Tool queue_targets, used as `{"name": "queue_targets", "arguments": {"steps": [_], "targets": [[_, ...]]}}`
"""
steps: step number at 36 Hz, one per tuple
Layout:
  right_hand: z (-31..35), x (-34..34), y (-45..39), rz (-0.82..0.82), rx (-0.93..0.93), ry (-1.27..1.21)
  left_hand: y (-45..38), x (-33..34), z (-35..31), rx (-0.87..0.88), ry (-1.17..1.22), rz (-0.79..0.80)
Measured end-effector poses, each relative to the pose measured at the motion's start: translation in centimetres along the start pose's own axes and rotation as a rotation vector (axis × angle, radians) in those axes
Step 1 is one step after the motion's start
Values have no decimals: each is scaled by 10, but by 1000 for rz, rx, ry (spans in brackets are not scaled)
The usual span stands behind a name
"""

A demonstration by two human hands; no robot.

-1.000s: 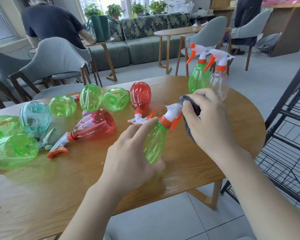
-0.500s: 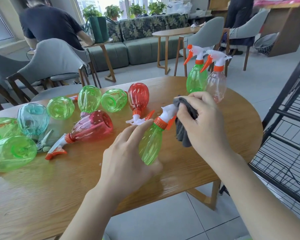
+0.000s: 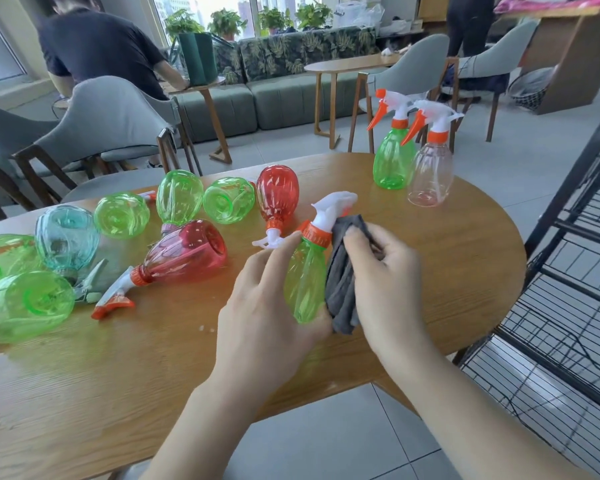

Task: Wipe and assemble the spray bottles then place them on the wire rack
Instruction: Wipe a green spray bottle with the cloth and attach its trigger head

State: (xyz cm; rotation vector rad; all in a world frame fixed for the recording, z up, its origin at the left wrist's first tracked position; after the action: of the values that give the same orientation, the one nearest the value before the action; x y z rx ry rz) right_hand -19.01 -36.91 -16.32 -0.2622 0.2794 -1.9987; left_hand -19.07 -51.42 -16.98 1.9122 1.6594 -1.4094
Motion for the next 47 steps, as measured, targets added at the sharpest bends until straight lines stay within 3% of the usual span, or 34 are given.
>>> {"name": "queue_targets", "arguments": {"steps": [4, 9, 13, 16, 20, 25, 30, 34, 39, 47], "targets": [[2, 7, 2, -14, 116, -249, 1, 7, -4, -1, -151, -6], [1, 7, 3, 91, 227, -378, 3, 17, -8, -26, -398, -49], [1, 7, 3, 133, 241, -464, 12, 25, -23, 18, -449, -73], [-2, 4, -1, 99, 221, -404, 20, 32, -34, -4, -412, -8], [-4, -3, -11, 82, 221, -362, 24, 22, -42, -19, -143, 122], [-6, -16, -26, 162, 254, -401, 11, -5, -33, -85, 256, 77], [-11, -22, -30, 288, 289, -423, -5, -12, -10, -199, 553, 312], [-11, -16, -27, 302, 283, -433, -11, -6, -1, -164, 563, 397], [-14, -4, -17, 145, 190, -245, -9, 2, -6, -159, 427, 206], [-3, -5, 7, -39, -97, 204, -12, 9, -7, -203, 333, 179]]}}
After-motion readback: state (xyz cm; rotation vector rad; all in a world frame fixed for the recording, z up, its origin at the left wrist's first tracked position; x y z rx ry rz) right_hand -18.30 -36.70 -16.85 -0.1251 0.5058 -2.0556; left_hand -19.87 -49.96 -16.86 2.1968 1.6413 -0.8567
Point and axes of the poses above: each hand's wrist, its own y-axis away from the middle knuckle, its own x-axis out of the palm, z = x × y, the point moved 2 cm from there along -y, towards the middle knuckle, and after that the axes turned 6 degrees about z, right-handed, at the moved point
